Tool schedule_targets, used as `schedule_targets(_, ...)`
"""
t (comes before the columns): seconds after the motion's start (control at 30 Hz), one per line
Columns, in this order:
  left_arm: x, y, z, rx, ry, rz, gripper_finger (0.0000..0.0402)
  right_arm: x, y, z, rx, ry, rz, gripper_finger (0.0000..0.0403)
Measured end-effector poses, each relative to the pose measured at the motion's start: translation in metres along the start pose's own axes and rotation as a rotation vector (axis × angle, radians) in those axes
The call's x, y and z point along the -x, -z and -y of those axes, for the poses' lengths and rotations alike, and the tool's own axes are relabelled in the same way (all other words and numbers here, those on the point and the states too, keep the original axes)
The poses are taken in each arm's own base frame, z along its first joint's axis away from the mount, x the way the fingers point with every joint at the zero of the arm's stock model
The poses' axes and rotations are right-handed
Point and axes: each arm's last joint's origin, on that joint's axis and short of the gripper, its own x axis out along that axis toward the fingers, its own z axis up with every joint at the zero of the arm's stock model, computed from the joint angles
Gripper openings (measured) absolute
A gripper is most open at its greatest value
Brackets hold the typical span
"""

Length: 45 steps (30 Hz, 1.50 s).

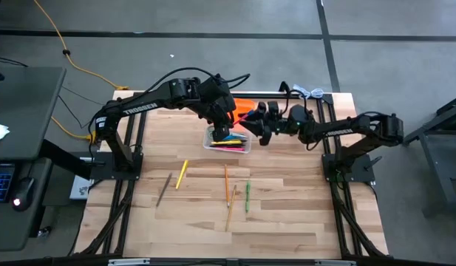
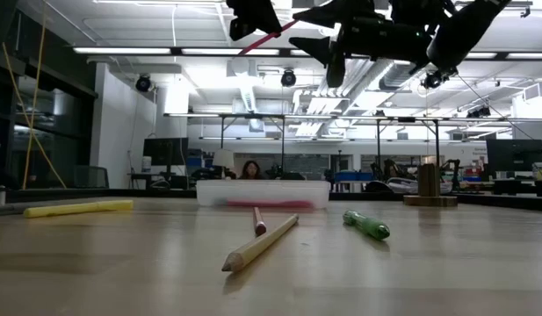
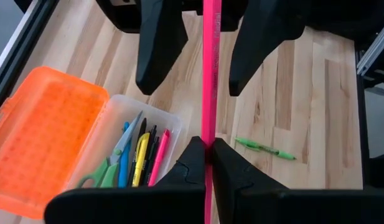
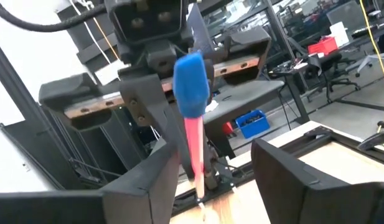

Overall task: Pick & place school supplies into a supply box
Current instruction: Put the pink pencil into the transparent supply box

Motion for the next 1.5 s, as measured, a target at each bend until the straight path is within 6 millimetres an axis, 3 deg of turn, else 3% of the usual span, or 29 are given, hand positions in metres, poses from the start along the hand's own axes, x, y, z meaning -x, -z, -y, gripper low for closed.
schedule_targets(0.43, -0.0001, 0.0, -0.0001, -0.003, -0.002, 0.0, 0.0037, -0.0056, -0.0051, -0.0006, 0.019, 0.015, -0.012, 0.0161)
schedule_targets(0.93, -0.0006, 0.0002, -0.0005, -0.002, -0.005, -0.002, 0.0037, -0.0056, -0.0054, -0.001, 0.025, 0.011, -0.012, 0.0009)
schedule_targets(1.2, -0.0006, 0.0002, -0.0007, 0.0, -0.016, -0.001, 0.0037, -0.0056, -0.0054, -0.001, 0.023, 0.013, -0.012, 0.0006)
schedule_targets(1.5, 0.0, 0.0027, -0.0041, -0.012, -0.142, -0.02, 0.0037, -0.0055, -0.0037, 0.0007, 0.014, 0.036, -0.024, 0.0004)
